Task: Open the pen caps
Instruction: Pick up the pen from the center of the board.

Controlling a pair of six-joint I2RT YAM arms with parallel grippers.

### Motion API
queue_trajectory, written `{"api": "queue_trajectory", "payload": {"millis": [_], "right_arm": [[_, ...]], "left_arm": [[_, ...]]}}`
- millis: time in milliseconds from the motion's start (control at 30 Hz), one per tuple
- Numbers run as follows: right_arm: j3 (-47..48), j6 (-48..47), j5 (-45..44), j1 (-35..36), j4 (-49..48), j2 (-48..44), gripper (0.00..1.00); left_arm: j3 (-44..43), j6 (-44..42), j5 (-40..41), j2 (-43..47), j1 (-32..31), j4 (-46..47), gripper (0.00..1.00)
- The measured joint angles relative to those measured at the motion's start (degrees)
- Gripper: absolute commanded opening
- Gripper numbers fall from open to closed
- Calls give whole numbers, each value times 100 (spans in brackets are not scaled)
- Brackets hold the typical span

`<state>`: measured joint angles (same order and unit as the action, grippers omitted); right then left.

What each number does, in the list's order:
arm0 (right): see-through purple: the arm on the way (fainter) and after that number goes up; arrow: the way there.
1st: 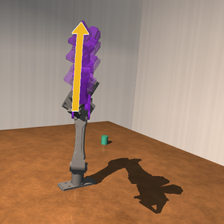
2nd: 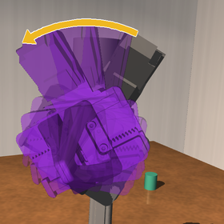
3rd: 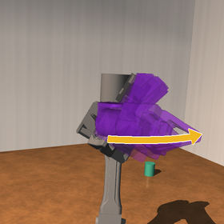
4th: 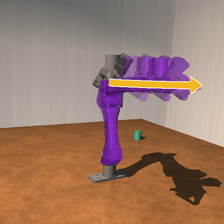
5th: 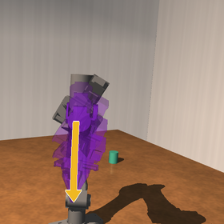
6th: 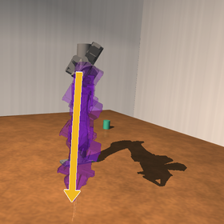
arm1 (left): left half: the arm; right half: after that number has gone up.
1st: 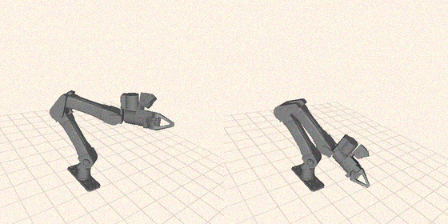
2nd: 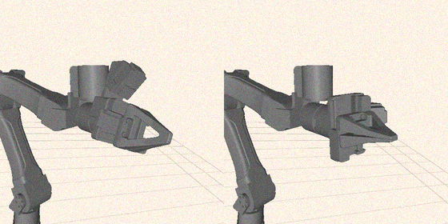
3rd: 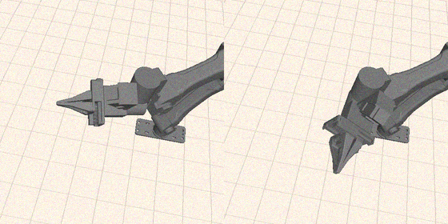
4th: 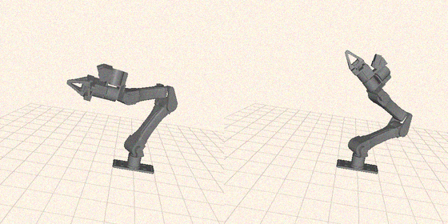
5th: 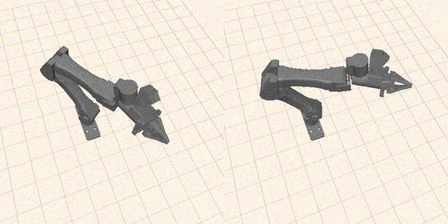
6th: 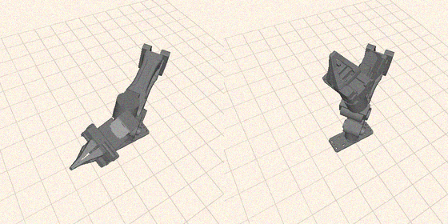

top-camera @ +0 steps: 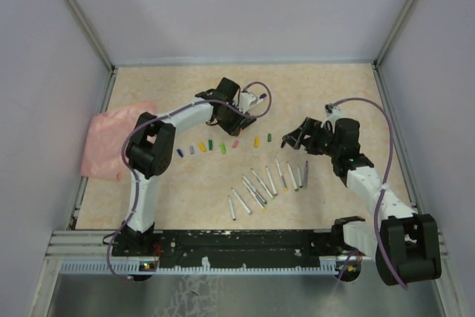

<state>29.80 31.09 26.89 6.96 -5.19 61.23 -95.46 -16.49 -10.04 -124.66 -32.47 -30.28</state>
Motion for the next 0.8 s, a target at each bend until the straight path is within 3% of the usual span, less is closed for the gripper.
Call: {"api": "queue_trajectory", "payload": {"millis": [100,233,567,800], "right_arm": [[-2,2,0,0,-4,-9,87],[-4,24,2,0,-105,-9,87],[-4,48,-2,0,-205,-9,87],[-4,48,-4,0,-205,-9,87]], "left_arm": [[181,-55,0,116,0,9,59],[216,-98,-13,142,0,22,64],[-708,-118,-216,-350,0,-2,60],[-678,-118,-337,-442,0,-61,58]]}}
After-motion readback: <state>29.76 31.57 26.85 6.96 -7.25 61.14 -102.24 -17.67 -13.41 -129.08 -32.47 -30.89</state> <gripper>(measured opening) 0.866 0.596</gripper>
